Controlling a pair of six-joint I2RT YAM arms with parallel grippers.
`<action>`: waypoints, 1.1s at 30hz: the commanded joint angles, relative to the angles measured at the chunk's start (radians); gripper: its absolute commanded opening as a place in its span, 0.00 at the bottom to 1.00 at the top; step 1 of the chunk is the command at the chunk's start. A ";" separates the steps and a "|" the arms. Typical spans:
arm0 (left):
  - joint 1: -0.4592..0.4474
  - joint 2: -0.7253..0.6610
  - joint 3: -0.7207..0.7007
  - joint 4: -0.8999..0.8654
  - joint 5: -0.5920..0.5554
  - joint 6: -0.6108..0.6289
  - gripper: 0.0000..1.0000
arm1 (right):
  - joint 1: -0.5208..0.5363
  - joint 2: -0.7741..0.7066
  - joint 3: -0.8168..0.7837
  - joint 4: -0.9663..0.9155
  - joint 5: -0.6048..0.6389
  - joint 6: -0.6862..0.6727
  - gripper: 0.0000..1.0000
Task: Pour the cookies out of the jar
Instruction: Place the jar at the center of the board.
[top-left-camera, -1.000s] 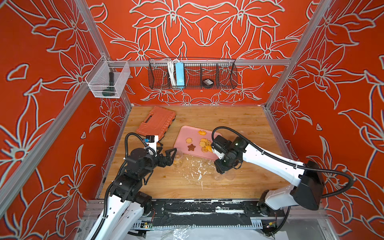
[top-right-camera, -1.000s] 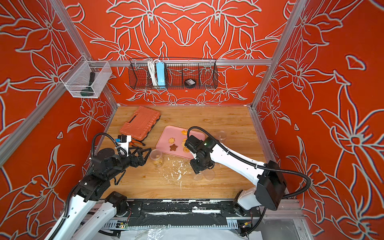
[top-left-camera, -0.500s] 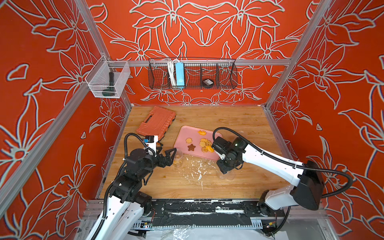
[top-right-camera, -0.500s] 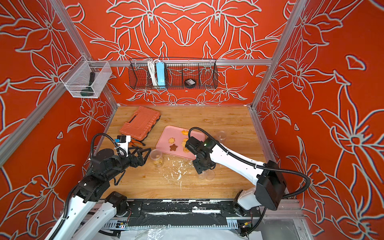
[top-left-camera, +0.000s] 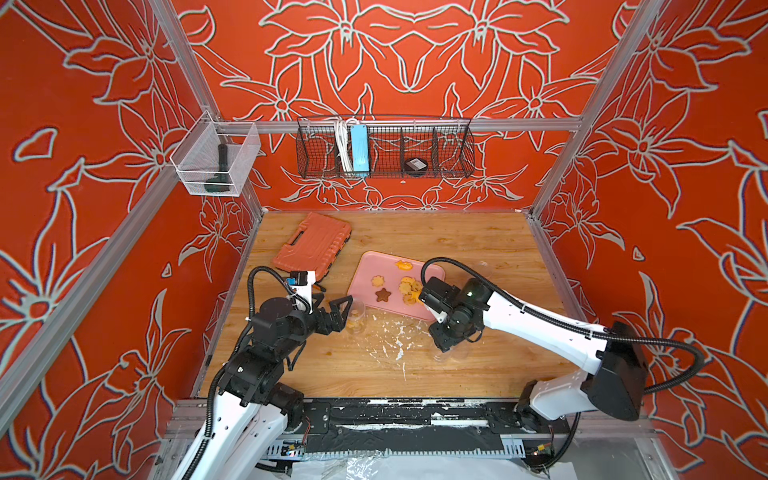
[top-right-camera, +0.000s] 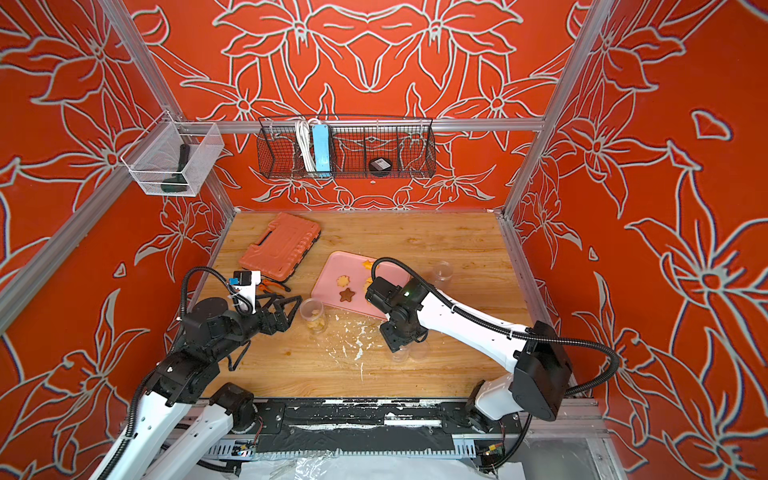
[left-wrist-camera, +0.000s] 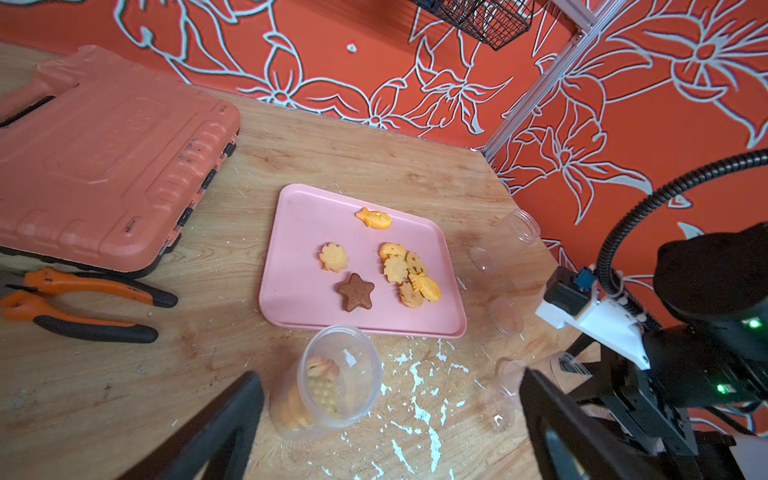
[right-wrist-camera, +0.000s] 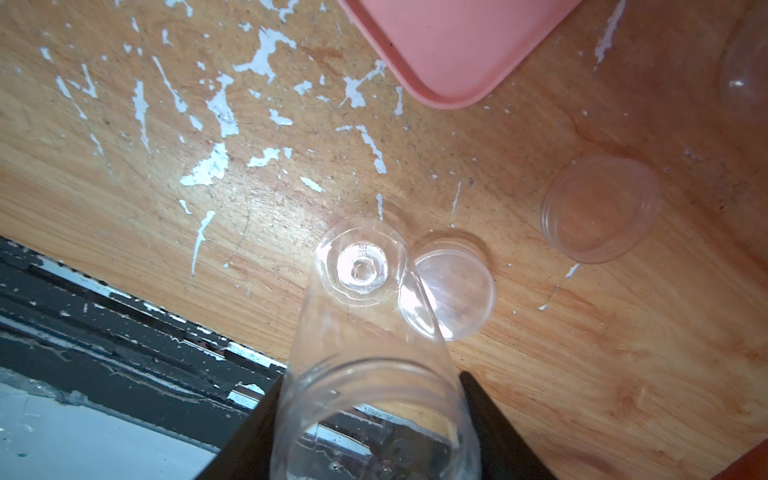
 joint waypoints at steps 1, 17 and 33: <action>-0.005 -0.009 -0.006 0.021 -0.010 -0.006 0.97 | 0.007 0.033 0.003 -0.009 -0.002 0.014 0.53; -0.007 -0.006 -0.008 0.021 -0.011 -0.006 0.97 | 0.007 0.045 0.010 -0.031 0.036 0.011 0.81; -0.007 0.042 0.174 -0.171 -0.066 -0.219 0.97 | 0.036 -0.019 0.266 0.070 -0.133 -0.078 0.99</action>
